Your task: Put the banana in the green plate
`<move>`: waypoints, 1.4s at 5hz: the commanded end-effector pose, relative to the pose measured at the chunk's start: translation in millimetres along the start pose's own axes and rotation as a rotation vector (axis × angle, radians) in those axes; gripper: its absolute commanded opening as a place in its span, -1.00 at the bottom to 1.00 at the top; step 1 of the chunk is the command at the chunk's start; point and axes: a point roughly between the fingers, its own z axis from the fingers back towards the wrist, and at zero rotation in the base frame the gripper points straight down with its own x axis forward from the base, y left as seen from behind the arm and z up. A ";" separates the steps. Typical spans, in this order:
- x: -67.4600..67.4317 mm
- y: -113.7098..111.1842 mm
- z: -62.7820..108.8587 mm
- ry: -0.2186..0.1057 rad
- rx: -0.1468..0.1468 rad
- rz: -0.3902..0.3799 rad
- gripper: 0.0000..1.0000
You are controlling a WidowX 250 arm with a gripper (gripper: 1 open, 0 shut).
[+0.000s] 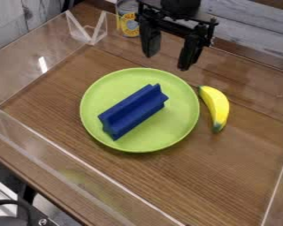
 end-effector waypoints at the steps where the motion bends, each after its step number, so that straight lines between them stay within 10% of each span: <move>1: 11.8 -12.3 -6.6 -0.017 -0.012 0.048 1.00; 4: 62.6 -59.8 -32.0 -0.109 -0.057 0.157 1.00; 7: 82.0 -80.6 -64.3 -0.138 -0.073 0.204 1.00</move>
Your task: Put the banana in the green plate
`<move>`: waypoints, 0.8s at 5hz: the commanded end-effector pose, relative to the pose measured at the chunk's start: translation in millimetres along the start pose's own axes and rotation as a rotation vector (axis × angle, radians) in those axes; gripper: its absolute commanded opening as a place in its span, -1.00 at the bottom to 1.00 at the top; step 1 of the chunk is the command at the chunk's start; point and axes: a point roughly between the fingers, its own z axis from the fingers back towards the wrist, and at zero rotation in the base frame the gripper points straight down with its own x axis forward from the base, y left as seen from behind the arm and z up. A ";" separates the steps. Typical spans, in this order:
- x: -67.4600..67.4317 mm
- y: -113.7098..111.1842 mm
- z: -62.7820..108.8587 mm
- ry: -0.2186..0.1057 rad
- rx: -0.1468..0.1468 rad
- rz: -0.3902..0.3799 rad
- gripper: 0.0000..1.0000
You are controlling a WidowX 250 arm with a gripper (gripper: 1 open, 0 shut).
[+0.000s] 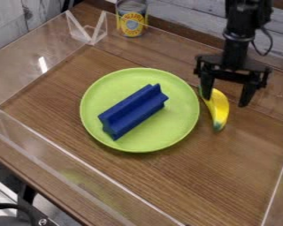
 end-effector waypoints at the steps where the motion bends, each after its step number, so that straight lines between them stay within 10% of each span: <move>1: 10.5 -9.8 8.4 -0.064 -0.023 -0.001 1.00; 4: 11.2 -12.4 -11.0 -0.071 -0.015 0.028 1.00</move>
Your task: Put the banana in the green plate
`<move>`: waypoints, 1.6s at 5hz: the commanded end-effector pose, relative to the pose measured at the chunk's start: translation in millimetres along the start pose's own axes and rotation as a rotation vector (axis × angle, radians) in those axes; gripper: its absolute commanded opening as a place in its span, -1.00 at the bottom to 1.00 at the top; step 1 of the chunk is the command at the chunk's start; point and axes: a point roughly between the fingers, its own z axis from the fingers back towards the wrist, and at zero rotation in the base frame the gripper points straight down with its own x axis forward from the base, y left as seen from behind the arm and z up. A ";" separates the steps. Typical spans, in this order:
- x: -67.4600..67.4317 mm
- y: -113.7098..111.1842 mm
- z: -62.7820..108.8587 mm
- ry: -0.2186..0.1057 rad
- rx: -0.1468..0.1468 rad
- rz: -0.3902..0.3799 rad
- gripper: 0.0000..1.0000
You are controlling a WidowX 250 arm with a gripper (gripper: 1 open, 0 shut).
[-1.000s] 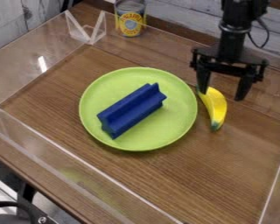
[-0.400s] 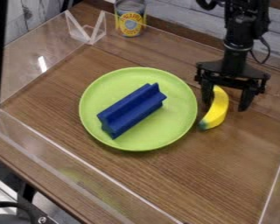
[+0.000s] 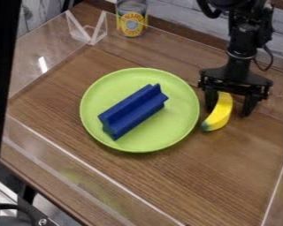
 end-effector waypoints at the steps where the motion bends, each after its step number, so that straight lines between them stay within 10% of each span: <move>1: 1.8 -6.1 10.1 -0.038 -0.013 -0.006 1.00; 8: -1.2 -5.8 4.4 -0.026 0.003 0.062 1.00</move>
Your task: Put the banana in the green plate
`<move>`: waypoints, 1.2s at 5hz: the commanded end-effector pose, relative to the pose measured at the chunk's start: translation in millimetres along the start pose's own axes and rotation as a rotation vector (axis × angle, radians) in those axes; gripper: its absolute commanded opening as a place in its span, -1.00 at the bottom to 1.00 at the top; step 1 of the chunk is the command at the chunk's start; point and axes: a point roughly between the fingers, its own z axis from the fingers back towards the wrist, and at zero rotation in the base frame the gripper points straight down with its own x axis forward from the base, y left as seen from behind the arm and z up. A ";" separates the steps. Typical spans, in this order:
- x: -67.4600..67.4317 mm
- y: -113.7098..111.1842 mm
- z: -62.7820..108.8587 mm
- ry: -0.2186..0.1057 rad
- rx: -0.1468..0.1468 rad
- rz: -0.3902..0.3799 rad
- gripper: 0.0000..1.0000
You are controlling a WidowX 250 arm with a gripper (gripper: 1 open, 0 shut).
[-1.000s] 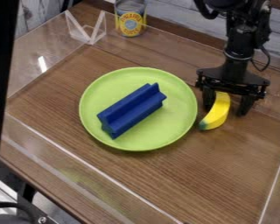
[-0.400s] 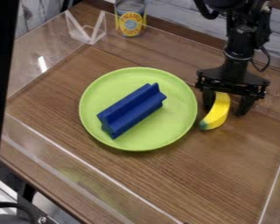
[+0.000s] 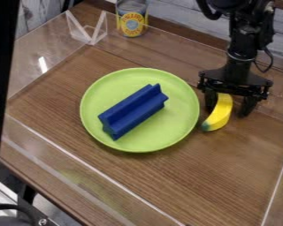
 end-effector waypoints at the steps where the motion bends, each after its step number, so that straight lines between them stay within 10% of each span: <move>1: 1.3 -6.2 6.5 -0.018 -0.009 0.007 1.00; 2: 0.9 -6.4 6.8 -0.015 -0.008 -0.002 -1.00; 6: -6.2 -1.2 51.3 0.011 -0.019 -0.078 -1.00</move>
